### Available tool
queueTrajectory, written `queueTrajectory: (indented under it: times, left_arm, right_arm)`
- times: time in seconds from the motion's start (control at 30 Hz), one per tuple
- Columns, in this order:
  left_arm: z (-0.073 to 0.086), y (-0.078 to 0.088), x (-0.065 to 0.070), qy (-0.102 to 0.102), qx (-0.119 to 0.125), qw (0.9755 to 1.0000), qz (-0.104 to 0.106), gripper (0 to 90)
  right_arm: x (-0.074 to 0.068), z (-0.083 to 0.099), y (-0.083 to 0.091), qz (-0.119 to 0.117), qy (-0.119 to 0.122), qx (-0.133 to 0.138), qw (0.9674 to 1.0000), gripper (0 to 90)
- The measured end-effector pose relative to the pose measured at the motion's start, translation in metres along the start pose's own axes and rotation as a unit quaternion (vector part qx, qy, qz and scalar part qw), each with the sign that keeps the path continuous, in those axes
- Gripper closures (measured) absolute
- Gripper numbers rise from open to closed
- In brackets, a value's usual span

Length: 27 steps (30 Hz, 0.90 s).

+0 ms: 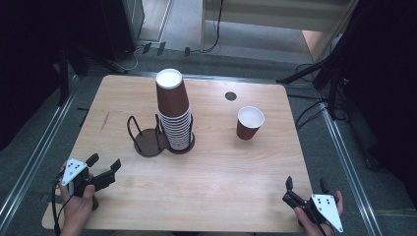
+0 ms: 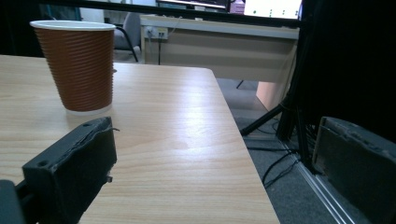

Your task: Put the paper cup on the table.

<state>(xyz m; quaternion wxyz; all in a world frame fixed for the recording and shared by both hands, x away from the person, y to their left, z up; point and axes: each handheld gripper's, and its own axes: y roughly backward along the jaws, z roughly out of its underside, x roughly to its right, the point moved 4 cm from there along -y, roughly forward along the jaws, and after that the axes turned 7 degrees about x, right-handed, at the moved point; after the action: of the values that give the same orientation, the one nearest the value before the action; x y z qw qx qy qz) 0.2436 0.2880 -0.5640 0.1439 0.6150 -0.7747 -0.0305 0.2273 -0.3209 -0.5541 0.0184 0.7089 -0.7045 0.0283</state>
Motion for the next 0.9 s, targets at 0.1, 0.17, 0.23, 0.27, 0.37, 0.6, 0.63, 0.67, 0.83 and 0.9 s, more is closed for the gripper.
queueTrajectory:
  times: [0.1, 0.17, 0.23, 0.27, 0.37, 0.6, 0.63, 0.67, 0.83, 0.9]
  left_arm:
    - [0.0, -0.0007, 0.0002, 0.0, 0.001, 1.0, 0.0, 14.2]
    - [-0.0001, -0.0014, 0.0003, 0.0, 0.001, 1.0, 0.0, 14.2]
    - [-0.0001, -0.0022, 0.0006, 0.0, 0.001, 1.0, -0.001, 14.2]
    - [0.0, -0.0024, 0.0008, -0.002, 0.0, 1.0, -0.001, 14.2]
    - [0.0001, -0.0029, 0.0012, -0.003, -0.001, 1.0, -0.002, 14.2]
    - [0.0006, -0.0042, 0.0022, -0.008, -0.004, 1.0, -0.001, 14.2]
    - [0.0006, -0.0043, 0.0023, -0.008, -0.004, 1.0, -0.001, 14.2]
    - [0.0006, -0.0043, 0.0023, -0.009, -0.004, 1.0, -0.001, 14.2]
    - [0.0007, -0.0046, 0.0026, -0.009, -0.005, 1.0, -0.001, 14.2]
    - [0.0007, -0.0045, 0.0027, -0.009, -0.005, 0.9999, -0.001, 14.2]
  right_arm:
    - [-0.0002, 0.0, 0.0002, -0.005, -0.001, -0.002, 1.0, 0.9]
    - [0.0008, 0.0001, -0.0001, 0.005, -0.004, -0.004, 1.0, 6.9]
    - [0.001, 0.0002, -0.0011, 0.004, -0.005, -0.008, 1.0, 8.0]
    - [0.0007, 0.0004, -0.0016, 0.001, -0.006, -0.012, 0.9999, 7.9]
    - [-0.0003, 0.0006, -0.0029, 0.0, 0.0, -0.019, 0.9998, 7.9]
    - [-0.0025, 0.0009, -0.0046, -0.011, 0.009, -0.028, 0.9995, 6.6]
    - [-0.0025, 0.0009, -0.0046, -0.011, 0.009, -0.028, 0.9995, 6.6]
    - [-0.0021, 0.001, -0.0048, -0.01, 0.007, -0.029, 0.9995, 6.6]
    - [-0.002, 0.0011, -0.005, -0.012, 0.004, -0.031, 0.9994, 6.6]
    - [-0.002, 0.0011, -0.0051, -0.012, 0.005, -0.032, 0.9994, 6.6]
